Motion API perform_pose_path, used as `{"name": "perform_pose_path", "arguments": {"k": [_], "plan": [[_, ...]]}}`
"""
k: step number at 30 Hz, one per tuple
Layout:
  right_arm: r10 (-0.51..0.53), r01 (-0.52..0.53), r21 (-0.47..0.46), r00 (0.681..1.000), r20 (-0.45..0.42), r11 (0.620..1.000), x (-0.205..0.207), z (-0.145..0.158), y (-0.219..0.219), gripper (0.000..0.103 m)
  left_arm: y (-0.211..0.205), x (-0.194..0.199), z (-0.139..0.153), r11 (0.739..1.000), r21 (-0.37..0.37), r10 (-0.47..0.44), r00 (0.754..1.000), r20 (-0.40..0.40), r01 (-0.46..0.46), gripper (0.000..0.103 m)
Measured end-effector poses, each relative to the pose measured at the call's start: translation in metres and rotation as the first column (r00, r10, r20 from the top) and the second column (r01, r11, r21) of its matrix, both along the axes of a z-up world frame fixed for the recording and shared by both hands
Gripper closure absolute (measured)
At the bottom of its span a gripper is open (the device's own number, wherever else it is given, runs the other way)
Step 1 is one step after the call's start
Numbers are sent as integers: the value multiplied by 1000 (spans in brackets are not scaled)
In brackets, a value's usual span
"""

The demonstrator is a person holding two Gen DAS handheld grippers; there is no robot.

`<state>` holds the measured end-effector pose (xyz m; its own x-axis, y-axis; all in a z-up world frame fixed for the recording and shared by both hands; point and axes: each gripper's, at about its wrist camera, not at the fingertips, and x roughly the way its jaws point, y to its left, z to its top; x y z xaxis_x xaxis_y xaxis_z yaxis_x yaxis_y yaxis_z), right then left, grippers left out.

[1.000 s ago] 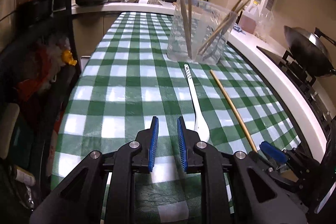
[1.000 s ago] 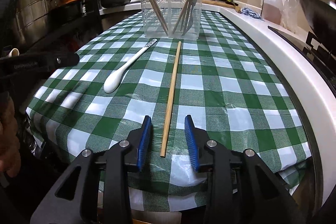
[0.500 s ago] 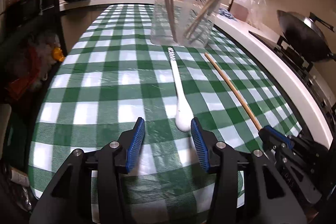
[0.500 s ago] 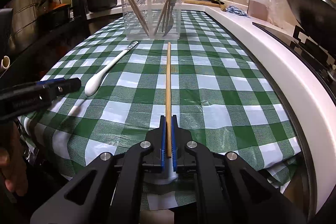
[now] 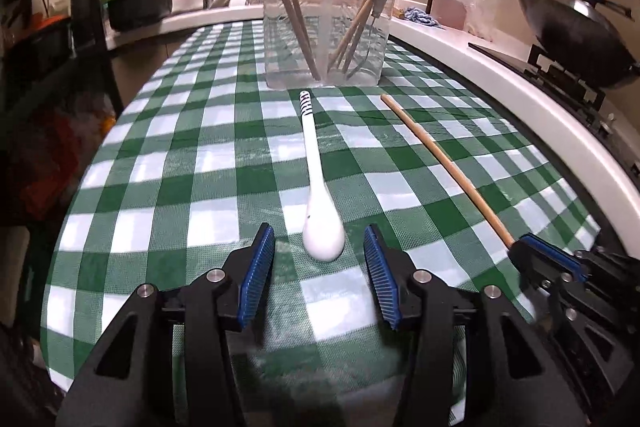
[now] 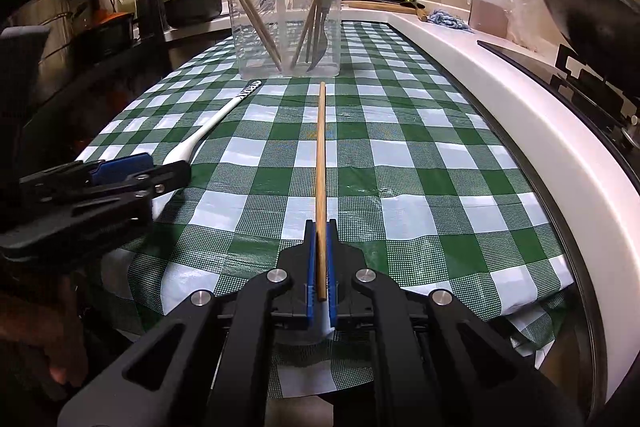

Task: Organize utensils
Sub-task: 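Lower the left tool onto the white spoon and close it around the bowl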

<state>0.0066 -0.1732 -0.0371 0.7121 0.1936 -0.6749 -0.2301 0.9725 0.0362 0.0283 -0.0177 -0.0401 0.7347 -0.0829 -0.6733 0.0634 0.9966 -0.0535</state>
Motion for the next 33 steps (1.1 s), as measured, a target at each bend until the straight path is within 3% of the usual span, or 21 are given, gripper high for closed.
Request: {"name": "perform_pose_path", "arguments": {"k": [5, 7, 8, 9, 18, 24, 33], "plan": [[0, 0, 3, 1000, 2, 1000, -1, 0, -1, 98, -8, 3, -2, 999, 39, 16, 999, 38, -18, 57], [-1, 1, -1, 1000, 6, 1000, -2, -1, 0, 98, -8, 2, -2, 999, 39, 17, 999, 40, -19, 66], [-1, 1, -2, 1000, 7, 1000, -2, -1, 0, 98, -7, 2, -1, 999, 40, 15, 999, 39, -16, 78], [-1, 1, -3, 1000, 8, 1000, -2, -1, 0, 98, -7, 2, -1, 999, 39, 13, 999, 37, -15, 80], [-7, 7, -3, 1000, 8, 1000, -4, 0, -2, 98, 16, -17, 2, 998, -17, 67, 998, 1, -67, 80], [-13, 13, -6, 1000, 13, 1000, -4, -1, -1, 97, 10, -18, -1, 998, 26, 56, 998, 24, -57, 80], [-16, 16, 5, 1000, 19, 1000, -5, -2, -2, 97, 9, -20, -3, 998, 28, 62, 997, 45, -63, 80]]}}
